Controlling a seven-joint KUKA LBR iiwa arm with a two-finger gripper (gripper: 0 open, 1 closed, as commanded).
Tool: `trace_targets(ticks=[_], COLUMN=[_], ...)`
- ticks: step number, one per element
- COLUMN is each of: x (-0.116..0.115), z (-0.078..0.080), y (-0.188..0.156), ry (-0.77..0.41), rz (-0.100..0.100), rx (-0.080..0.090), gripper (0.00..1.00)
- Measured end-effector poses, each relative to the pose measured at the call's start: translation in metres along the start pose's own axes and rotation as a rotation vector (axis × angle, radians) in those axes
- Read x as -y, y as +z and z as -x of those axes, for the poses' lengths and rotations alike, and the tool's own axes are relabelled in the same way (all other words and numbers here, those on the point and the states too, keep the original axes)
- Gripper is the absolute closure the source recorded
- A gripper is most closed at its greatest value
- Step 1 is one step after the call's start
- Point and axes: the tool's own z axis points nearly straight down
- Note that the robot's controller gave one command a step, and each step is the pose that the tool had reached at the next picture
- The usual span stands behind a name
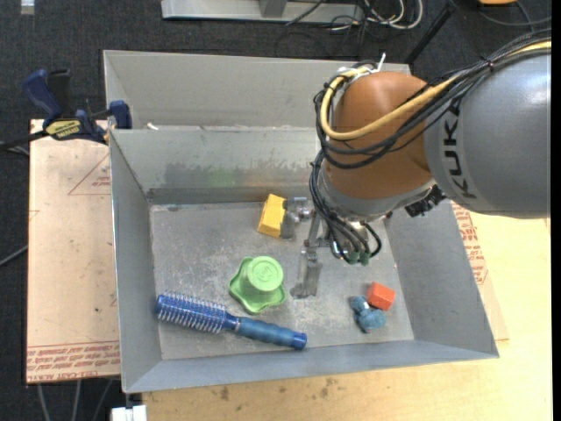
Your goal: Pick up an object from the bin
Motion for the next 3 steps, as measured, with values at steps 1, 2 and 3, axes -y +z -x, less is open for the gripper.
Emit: trace_targets(ticks=[1,2,3], x=[-0.046,-0.026,-0.026], z=[-0.049,-0.038,-0.042], y=[0.115,0.146,0.147], ry=[-0.186,-0.127,-0.128], rz=[0.000,0.002,0.000], rx=[0.003,0.018,0.006], gripper=[0.00,0.00,1.00])
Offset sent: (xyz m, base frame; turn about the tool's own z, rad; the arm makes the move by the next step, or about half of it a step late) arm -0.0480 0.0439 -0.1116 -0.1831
